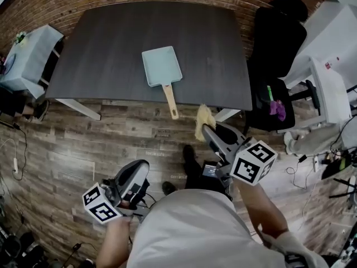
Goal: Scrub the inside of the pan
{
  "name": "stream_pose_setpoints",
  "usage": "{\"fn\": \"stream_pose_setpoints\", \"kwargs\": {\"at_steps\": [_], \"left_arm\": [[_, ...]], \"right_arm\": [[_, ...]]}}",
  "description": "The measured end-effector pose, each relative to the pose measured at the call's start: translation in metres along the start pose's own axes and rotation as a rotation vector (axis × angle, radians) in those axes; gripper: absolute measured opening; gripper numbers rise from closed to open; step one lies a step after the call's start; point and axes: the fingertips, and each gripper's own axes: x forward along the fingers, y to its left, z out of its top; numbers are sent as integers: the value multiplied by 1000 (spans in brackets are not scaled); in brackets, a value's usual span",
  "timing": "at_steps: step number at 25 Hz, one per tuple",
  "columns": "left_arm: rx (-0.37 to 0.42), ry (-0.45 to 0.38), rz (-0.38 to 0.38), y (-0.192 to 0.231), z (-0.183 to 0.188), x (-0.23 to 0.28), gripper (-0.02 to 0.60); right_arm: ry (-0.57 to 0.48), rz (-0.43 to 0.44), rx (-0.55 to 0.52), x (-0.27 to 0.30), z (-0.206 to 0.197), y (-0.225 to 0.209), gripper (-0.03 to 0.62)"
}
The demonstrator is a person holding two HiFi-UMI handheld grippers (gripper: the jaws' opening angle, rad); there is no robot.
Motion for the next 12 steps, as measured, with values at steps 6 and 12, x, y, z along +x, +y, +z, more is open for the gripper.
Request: {"fn": "stream_pose_setpoints", "kwargs": {"at_steps": [6,12], "left_arm": [[-25,0,89,41,8,58,21],[-51,-14,187,81,12,103,124]], "right_arm": [[42,59,2,37,34,-47,67],[96,96,4,59,58,-94,67]]}}
